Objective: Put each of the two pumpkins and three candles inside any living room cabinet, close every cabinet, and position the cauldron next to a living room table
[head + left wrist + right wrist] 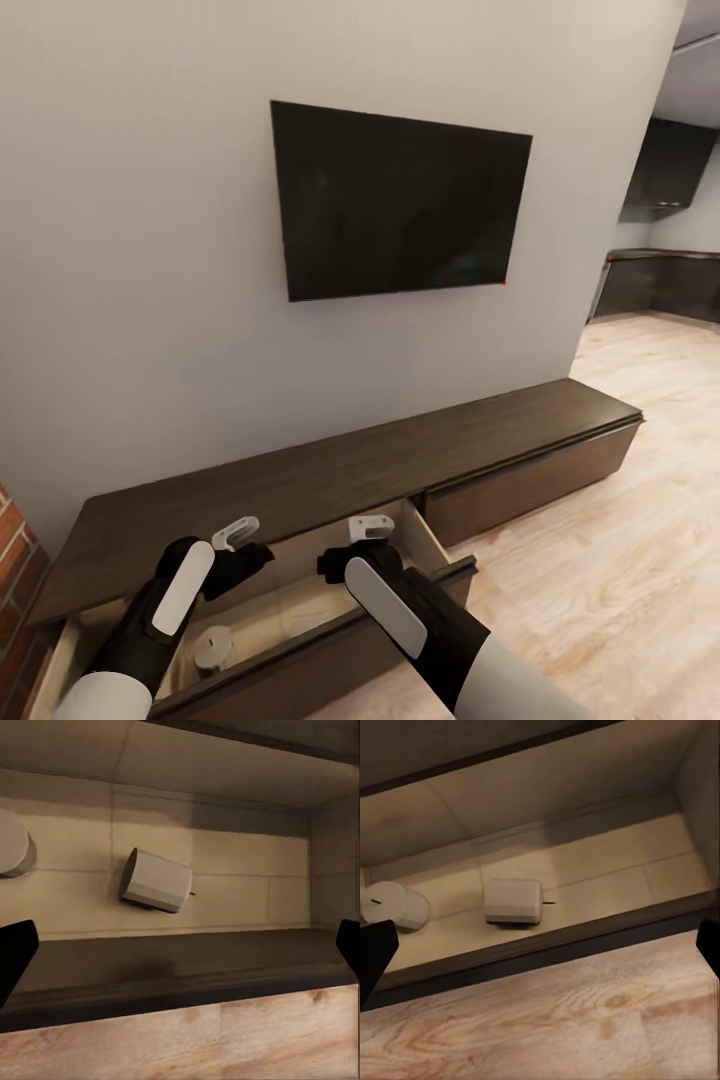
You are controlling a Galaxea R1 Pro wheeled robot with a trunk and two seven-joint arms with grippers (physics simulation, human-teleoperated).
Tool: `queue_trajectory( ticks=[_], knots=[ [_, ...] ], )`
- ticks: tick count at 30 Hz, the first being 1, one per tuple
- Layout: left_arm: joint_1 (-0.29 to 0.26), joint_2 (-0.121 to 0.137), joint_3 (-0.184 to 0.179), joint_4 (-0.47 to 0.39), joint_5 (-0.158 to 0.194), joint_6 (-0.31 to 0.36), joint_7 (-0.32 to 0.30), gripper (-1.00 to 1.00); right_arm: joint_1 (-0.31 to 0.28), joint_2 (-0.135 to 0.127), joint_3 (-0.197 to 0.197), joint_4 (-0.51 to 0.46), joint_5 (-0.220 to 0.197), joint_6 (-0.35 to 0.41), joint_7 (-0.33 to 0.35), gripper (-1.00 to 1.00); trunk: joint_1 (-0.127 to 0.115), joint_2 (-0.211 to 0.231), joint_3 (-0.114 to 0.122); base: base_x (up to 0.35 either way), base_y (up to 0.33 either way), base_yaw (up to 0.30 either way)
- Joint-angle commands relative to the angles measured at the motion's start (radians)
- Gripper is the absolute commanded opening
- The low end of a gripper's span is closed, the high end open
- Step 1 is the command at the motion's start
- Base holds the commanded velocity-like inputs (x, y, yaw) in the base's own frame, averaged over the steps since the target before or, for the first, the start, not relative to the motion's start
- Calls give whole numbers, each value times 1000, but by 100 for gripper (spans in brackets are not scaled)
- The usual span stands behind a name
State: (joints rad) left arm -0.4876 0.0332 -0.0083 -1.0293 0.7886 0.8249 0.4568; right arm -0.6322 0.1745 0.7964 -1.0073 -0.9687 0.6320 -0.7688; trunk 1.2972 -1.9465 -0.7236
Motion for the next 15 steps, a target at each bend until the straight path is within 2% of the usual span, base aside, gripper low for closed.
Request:
queue_trajectory(
  ticks=[1, 11, 15],
  knots=[
    [0, 1, -1, -2, 11, 2, 10, 100, -1, 0, 2, -1, -7, 2, -9, 100, -4, 7, 3, 0, 0, -248],
    [0, 5, -1, -2, 8, 2, 10, 100, -1, 0, -4, -1, -9, 2, -12, 100, -42, 77, 44, 0, 0, -248],
    [0, 4, -1, -2, 8, 2, 10, 100, -1, 0, -6, -1, -22, 2, -14, 100, -58, 105, 60, 0, 0, -248]
  ],
)
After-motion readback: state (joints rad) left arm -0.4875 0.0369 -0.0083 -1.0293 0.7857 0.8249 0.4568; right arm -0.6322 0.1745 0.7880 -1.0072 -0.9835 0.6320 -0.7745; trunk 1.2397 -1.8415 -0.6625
